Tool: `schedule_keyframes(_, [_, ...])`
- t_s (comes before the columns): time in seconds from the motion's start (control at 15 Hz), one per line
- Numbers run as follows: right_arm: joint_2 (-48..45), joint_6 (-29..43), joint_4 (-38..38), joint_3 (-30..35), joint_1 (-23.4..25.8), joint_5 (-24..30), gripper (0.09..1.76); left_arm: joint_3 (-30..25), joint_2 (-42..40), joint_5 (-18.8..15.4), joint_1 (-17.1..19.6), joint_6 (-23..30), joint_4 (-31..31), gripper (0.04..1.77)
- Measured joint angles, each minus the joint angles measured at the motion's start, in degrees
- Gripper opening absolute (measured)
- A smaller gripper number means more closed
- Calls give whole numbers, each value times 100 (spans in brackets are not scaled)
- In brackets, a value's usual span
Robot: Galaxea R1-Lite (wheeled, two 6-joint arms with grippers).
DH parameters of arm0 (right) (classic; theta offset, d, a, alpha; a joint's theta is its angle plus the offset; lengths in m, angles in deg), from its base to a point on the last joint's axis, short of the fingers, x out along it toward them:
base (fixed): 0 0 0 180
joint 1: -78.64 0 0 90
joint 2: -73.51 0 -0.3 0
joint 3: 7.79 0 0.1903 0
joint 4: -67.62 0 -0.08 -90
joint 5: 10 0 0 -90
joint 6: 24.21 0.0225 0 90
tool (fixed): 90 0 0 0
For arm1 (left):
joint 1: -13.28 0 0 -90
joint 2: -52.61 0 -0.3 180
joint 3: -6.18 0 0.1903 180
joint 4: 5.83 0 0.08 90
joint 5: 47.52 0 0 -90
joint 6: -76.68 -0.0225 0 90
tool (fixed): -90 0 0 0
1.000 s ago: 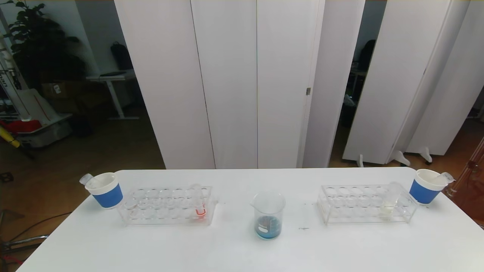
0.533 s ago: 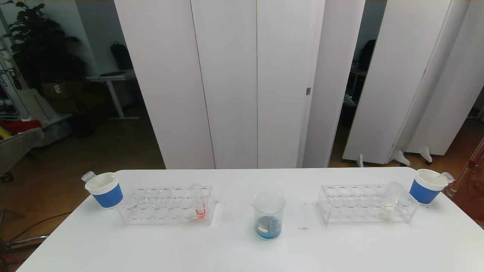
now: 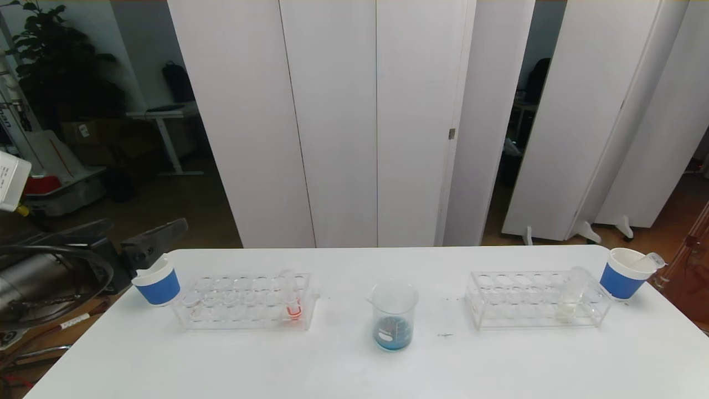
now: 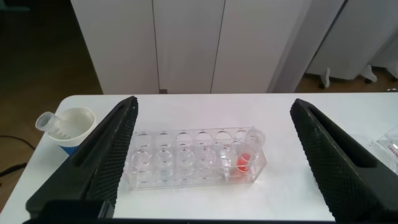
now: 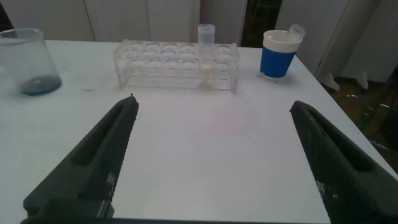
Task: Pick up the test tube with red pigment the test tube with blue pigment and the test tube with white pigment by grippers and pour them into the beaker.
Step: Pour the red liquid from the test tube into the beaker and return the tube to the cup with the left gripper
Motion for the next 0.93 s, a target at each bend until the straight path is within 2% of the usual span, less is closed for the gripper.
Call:
schedule_keyframes(0.47, [0,0,0,0,0,0,175,-1017,290,-193,-584,121,-1167,175])
schedule_keyframes(0.93, [0,0,0,0,0,-2,175,-1766,1254,-171,-916,140,-3056,175])
